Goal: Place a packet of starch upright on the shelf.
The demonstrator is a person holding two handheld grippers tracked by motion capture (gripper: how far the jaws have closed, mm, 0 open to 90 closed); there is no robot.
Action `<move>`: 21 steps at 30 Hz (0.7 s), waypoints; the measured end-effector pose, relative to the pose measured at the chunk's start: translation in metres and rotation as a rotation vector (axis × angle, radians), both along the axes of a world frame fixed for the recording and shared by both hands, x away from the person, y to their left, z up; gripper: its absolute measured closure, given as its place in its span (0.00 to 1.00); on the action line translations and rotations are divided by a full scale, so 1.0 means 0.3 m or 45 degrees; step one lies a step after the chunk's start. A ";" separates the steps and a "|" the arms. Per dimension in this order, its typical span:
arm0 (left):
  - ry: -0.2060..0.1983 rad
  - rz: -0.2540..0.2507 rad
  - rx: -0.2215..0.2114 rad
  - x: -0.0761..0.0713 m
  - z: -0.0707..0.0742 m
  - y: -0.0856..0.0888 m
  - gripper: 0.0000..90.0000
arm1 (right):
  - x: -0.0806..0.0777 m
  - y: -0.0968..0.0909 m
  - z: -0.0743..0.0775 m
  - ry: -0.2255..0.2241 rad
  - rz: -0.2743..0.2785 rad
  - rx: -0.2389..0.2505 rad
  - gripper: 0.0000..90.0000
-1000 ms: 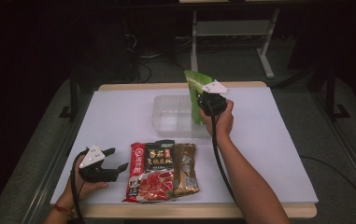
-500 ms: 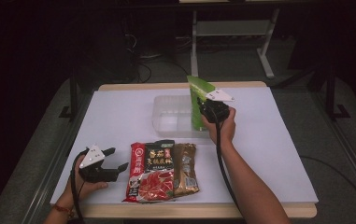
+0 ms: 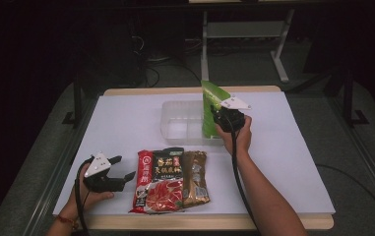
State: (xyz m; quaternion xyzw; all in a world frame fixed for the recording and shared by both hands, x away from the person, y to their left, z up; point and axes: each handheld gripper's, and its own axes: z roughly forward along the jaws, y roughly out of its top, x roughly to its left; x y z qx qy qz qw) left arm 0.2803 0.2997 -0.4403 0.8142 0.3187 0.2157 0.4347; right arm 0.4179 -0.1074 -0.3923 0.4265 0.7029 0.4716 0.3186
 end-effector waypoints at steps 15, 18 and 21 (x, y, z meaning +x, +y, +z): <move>0.014 -0.001 0.003 0.003 -0.005 -0.009 0.24 | -0.002 -0.014 -0.007 0.027 0.028 -0.027 0.83; 0.016 -0.002 0.006 0.003 -0.006 -0.010 0.24 | -0.002 -0.013 -0.004 0.031 0.032 -0.046 0.82; 0.017 -0.004 0.011 0.003 -0.007 -0.010 0.24 | -0.002 -0.014 -0.001 0.033 0.042 -0.067 0.80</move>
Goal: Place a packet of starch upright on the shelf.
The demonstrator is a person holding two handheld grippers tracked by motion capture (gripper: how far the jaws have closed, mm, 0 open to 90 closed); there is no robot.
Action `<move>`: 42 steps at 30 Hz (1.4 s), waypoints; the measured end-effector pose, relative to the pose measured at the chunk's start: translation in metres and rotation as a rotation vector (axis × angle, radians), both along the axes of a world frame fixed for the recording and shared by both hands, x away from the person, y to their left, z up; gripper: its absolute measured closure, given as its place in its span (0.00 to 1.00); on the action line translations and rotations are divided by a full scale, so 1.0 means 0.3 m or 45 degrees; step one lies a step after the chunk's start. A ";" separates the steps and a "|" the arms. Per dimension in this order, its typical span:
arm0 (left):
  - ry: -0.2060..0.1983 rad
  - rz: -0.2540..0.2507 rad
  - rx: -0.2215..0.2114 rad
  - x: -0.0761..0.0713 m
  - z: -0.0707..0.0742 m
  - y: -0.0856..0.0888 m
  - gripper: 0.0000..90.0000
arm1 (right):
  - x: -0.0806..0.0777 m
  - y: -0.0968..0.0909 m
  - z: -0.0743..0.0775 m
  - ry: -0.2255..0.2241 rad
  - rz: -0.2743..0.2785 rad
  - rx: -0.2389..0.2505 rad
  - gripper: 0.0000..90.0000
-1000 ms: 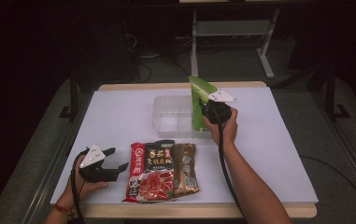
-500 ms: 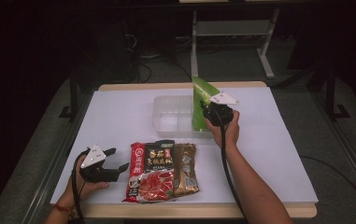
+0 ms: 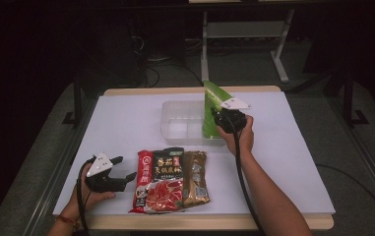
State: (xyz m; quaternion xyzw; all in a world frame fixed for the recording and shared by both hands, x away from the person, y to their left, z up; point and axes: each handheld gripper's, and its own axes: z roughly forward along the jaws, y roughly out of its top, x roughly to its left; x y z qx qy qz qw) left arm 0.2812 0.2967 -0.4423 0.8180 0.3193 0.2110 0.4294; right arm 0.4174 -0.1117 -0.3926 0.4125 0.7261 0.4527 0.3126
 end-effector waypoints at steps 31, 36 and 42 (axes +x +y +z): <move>-0.009 0.030 -0.030 0.014 0.001 0.035 0.24 | -0.003 -0.048 0.055 0.075 0.076 -0.047 0.61; 0.005 0.027 -0.033 0.020 -0.003 0.032 0.24 | -0.006 -0.062 0.059 0.094 0.062 -0.015 0.57; 0.007 0.013 -0.026 0.014 -0.003 0.029 0.24 | -0.020 -0.075 0.070 0.083 0.022 0.041 0.39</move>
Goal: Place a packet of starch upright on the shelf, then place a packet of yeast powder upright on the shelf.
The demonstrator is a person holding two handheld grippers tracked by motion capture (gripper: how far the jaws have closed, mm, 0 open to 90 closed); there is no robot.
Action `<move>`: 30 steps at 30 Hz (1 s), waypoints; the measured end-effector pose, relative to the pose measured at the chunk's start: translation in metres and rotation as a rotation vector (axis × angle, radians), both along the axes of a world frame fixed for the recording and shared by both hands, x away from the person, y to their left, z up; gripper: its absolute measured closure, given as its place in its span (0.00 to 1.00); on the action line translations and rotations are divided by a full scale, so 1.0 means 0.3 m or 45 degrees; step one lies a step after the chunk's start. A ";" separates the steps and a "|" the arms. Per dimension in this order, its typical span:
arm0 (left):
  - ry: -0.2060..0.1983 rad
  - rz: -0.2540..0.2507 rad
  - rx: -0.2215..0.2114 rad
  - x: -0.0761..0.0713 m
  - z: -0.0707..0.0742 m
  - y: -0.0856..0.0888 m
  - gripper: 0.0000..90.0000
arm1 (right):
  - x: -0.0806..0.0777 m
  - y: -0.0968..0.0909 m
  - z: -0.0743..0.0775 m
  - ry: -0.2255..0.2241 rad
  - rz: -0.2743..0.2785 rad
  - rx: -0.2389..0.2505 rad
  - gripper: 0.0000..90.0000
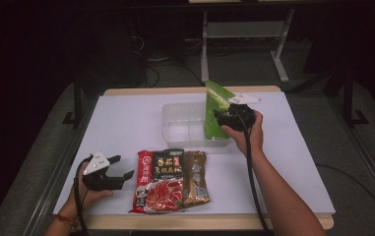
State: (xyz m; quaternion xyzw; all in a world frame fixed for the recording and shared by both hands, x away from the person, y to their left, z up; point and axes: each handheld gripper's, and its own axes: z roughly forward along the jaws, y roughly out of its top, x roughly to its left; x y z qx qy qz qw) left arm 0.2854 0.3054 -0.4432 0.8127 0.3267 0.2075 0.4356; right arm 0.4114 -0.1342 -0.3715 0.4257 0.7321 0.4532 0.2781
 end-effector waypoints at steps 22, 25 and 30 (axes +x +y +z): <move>0.006 -0.007 -0.013 -0.012 0.006 -0.012 0.24 | -0.188 -0.094 0.029 -0.071 0.084 -0.015 0.35; 0.002 -0.008 -0.008 -0.015 0.010 -0.018 0.24 | -0.221 -0.104 0.013 -0.060 0.114 -0.031 0.35; -0.012 -0.021 0.006 -0.017 0.016 -0.031 0.24 | -0.277 -0.115 -0.021 -0.016 0.168 -0.017 0.34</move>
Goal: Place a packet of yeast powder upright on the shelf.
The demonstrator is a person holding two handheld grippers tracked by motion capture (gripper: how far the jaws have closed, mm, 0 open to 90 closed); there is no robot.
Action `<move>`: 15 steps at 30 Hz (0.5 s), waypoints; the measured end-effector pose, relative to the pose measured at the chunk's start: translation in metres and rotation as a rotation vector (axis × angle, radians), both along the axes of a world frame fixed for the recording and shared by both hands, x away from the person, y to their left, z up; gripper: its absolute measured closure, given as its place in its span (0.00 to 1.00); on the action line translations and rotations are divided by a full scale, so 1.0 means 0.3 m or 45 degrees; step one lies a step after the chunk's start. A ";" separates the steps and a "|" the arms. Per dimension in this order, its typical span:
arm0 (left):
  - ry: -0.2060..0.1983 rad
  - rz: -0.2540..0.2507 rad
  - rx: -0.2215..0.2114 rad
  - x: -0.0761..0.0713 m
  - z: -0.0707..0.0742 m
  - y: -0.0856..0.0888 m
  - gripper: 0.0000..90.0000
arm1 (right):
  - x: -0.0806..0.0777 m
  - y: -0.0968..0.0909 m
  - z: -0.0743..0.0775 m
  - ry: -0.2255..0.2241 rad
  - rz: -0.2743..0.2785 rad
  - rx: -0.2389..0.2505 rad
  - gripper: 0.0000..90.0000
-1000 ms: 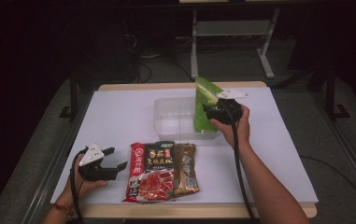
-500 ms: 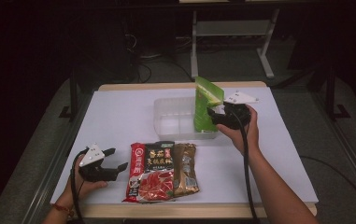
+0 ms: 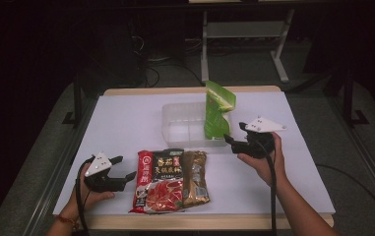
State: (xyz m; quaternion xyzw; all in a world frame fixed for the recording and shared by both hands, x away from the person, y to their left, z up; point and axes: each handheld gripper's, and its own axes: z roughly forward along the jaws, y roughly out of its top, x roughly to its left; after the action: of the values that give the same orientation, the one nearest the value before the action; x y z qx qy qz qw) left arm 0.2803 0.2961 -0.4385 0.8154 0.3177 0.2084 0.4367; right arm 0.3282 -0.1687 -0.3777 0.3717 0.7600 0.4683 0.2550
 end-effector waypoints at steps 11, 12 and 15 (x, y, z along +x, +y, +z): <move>-0.025 -0.026 0.004 -0.014 0.009 -0.008 0.24 | -0.032 0.058 -0.096 0.183 0.149 0.030 0.31; -0.025 -0.026 0.004 -0.014 0.008 -0.009 0.24 | -0.030 0.069 -0.105 0.202 0.163 0.036 0.30; -0.025 -0.034 0.004 -0.015 0.008 -0.007 0.24 | -0.025 0.103 -0.130 0.246 0.206 0.032 0.30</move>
State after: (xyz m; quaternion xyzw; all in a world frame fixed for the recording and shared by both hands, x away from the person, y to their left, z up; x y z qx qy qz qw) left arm 0.2759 0.2940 -0.4360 0.8183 0.3021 0.2109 0.4413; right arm 0.3206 -0.1378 -0.4167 0.3556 0.8025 0.4590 0.1374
